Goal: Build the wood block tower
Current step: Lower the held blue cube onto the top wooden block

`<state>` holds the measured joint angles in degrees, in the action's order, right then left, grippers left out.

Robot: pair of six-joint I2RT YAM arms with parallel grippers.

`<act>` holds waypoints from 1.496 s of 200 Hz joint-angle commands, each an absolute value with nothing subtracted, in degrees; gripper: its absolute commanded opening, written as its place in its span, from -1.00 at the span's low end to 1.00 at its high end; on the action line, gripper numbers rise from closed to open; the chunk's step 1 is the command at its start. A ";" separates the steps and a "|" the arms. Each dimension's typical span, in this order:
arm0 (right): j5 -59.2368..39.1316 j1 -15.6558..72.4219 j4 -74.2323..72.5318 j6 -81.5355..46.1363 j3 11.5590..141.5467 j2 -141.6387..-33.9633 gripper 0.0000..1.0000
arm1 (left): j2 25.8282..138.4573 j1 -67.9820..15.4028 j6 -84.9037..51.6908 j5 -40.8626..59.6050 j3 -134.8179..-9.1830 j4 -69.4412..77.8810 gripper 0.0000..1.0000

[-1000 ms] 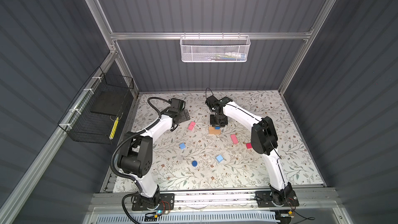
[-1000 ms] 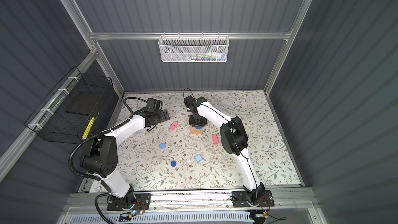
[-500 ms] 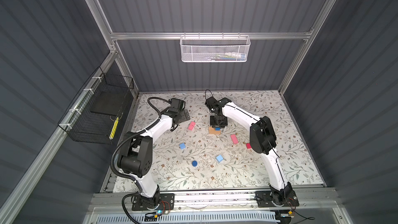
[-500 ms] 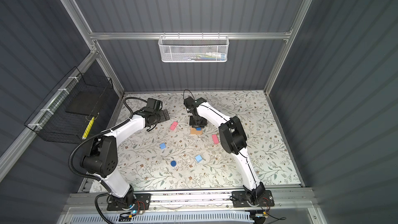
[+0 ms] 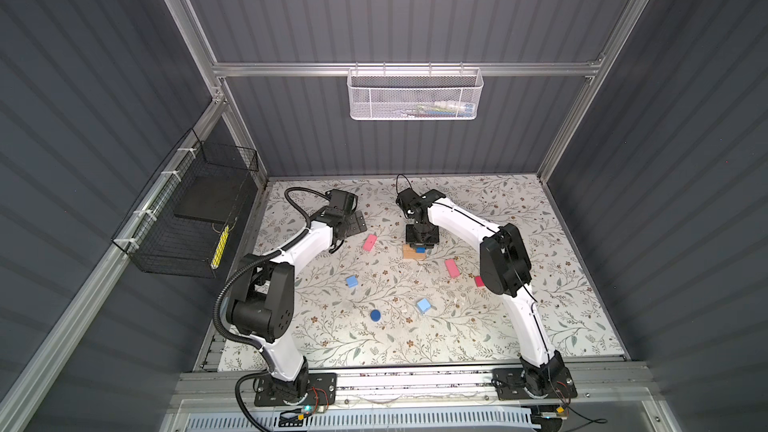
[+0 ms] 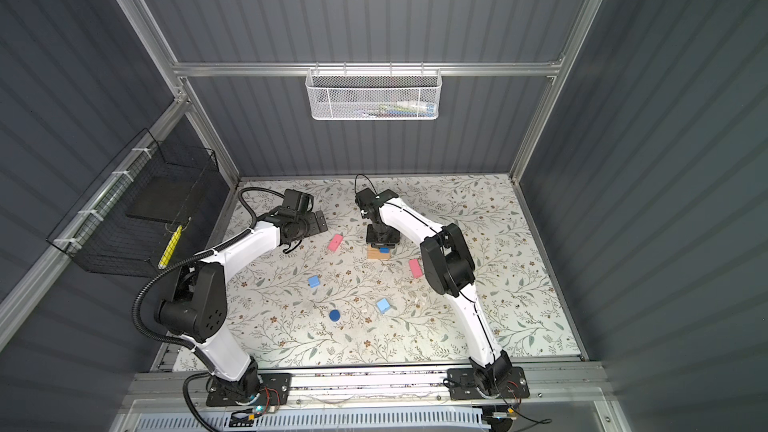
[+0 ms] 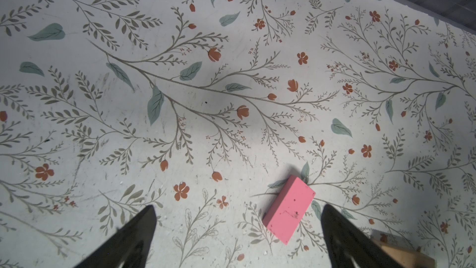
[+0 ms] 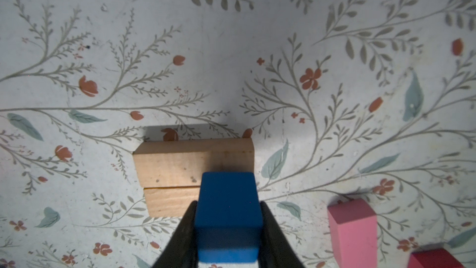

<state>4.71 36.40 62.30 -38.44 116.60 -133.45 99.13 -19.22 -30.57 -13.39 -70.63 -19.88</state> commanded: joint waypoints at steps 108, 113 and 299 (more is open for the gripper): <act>4.31 36.06 62.48 -38.98 117.69 -134.64 -0.86 | 97.40 -18.63 -30.41 -13.16 -69.63 -20.57 0.99; 4.22 36.04 62.49 -38.95 117.73 -134.67 -0.85 | 97.37 -18.63 -30.43 -13.18 -69.57 -20.57 0.99; 3.72 36.04 62.56 -39.15 117.60 -135.35 -0.49 | 97.29 -18.37 -30.59 -13.06 -69.26 -20.40 0.99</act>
